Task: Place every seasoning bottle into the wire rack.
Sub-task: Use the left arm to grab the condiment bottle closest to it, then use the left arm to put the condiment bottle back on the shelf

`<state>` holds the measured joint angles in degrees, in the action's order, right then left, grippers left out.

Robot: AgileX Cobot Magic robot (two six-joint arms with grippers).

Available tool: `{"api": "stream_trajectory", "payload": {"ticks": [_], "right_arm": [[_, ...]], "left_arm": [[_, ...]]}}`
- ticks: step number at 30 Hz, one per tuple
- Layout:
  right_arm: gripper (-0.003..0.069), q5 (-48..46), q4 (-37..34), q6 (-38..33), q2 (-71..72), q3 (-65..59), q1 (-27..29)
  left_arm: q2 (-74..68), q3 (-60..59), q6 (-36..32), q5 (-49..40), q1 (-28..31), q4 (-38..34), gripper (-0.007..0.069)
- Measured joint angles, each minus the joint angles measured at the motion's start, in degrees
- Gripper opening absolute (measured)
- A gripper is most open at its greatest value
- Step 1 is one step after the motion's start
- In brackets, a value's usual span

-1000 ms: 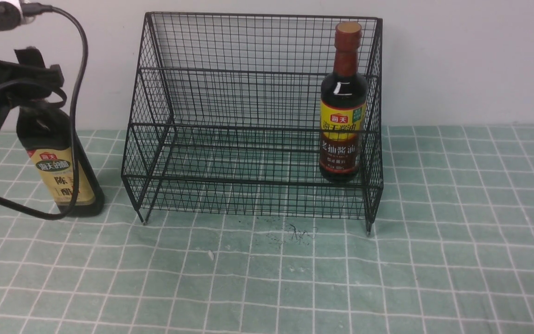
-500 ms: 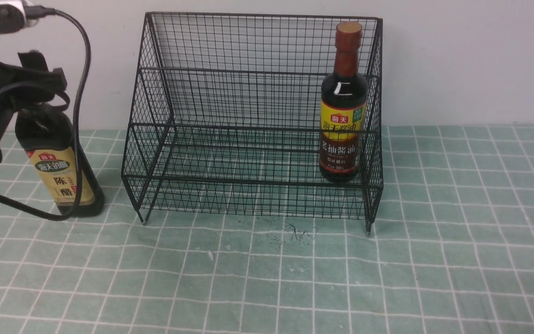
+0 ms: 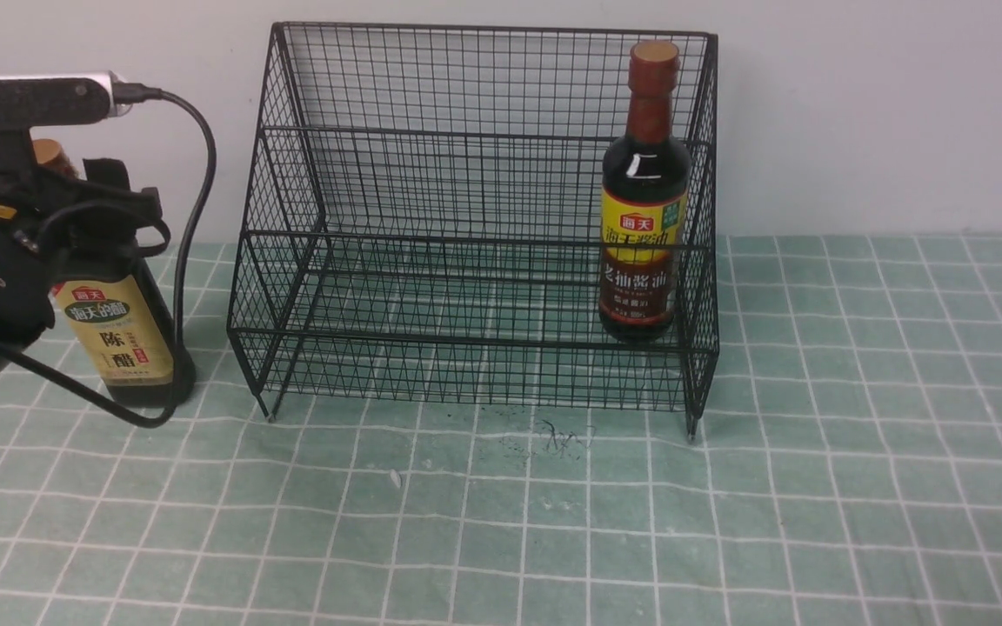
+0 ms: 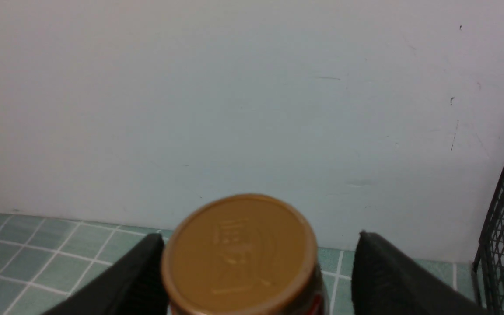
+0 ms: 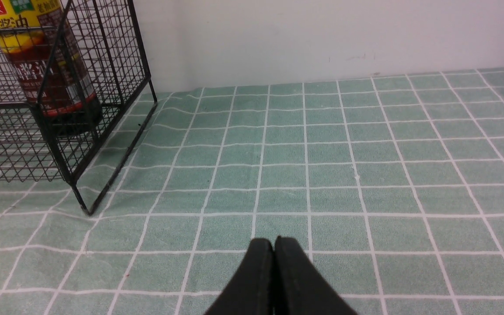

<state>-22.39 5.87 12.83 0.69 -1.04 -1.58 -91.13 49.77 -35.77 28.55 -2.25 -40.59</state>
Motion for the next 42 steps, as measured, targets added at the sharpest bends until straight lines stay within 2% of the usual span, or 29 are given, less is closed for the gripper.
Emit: {"api": "stream_trajectory", "payload": {"ticks": [2, 3, 4, 7, 14, 17, 25, 31, 37, 42], "right_arm": [[-0.0015, 0.0, 0.0, 0.0, 0.0, 0.0, 0.0], [-0.0015, 0.0, 0.0, 0.0, 0.0, 0.0, 0.0], [-0.0015, 0.0, 0.0, 0.0, 0.0, 0.0, 0.0], [-0.0015, 0.0, 0.0, 0.0, 0.0, 0.0, 0.0], [-0.0015, 0.0, 0.0, 0.0, 0.0, 0.0, 0.0], [-0.0015, 0.0, 0.0, 0.0, 0.0, 0.0, 0.0], [-0.0015, 0.0, 0.0, 0.0, 0.0, 0.0, 0.0], [-0.0015, 0.0, 0.0, 0.0, 0.0, 0.0, 0.0], [-0.0015, 0.0, 0.0, 0.0, 0.0, 0.0, 0.0], [-0.0015, 0.0, 0.0, 0.0, 0.0, 0.0, 0.0]], "left_arm": [[-0.1, 0.0, 0.0, 0.0, 0.0, 0.1, 0.0406], [-0.2, 0.0, 0.5, 0.2, 0.0, 0.0, 0.0338], [-0.2, 0.1, 1.2, 0.2, 0.0, -0.1, 0.0329], [0.0, 0.1, 1.4, 0.2, -0.1, -0.1, 0.0329], [5.0, 0.8, -2.5, -7.5, 0.0, -0.5, 0.0310], [9.2, 4.6, -3.6, -11.8, 0.1, -1.2, 0.0310], [15.4, 13.8, -5.4, -13.7, 0.0, -3.4, 0.0310], [16.3, 19.1, -5.7, -15.6, -0.3, -10.9, 0.0310], [15.8, 19.7, -7.1, -12.6, -6.0, -17.6, 0.0310], [12.5, 19.9, -7.6, -2.9, -12.6, -19.5, 0.0310]]}}
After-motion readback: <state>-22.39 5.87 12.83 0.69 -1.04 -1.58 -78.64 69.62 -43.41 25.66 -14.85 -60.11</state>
